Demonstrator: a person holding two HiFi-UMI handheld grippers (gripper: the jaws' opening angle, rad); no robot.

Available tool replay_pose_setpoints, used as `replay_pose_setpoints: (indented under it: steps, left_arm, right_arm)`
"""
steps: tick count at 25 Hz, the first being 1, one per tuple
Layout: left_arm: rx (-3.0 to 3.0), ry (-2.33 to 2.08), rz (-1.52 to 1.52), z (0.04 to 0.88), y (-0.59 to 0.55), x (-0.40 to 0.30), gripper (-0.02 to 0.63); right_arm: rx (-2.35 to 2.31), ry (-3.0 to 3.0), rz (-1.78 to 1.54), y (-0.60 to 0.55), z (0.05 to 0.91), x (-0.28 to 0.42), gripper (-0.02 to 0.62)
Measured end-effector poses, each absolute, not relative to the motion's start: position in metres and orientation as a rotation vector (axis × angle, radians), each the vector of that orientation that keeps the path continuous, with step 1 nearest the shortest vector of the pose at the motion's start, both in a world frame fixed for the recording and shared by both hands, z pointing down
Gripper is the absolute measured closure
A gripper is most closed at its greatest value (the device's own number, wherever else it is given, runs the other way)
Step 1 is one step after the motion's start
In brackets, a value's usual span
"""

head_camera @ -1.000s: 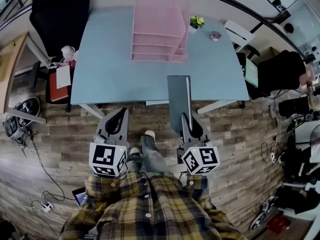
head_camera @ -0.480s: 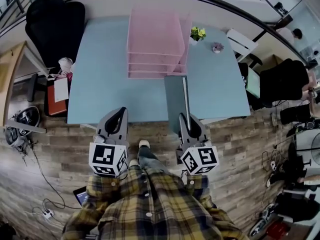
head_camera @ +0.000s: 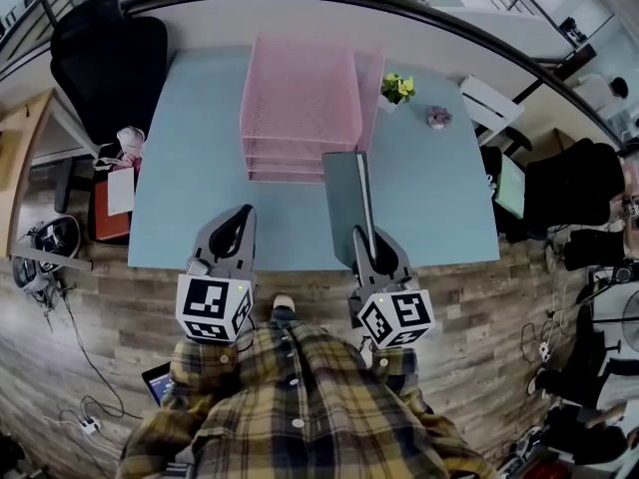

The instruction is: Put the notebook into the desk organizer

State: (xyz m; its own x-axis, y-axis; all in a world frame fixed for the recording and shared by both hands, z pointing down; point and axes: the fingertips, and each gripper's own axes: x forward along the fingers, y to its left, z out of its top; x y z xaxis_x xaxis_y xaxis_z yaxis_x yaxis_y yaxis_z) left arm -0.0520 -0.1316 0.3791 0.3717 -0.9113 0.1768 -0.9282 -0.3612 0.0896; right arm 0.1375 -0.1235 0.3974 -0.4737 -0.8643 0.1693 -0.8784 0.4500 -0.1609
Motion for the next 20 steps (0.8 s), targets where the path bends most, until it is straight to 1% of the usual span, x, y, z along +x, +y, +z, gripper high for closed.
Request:
replay_pose_setpoints:
  steps: [6, 20]
  left_arm:
    - [2.458, -1.663, 0.146, 0.3781, -0.1397, -0.0447, 0.612]
    - [2.485, -1.623, 0.149, 0.3786, -0.1435, -0.0532, 0.612]
  right_arm:
    - [1.572, -2.627, 0.361, -0.1309, 0.3986, 0.1414, 0.534]
    - [1.612, -2.621, 0.382, -0.1279, 0.3935, 0.1317, 0.534]
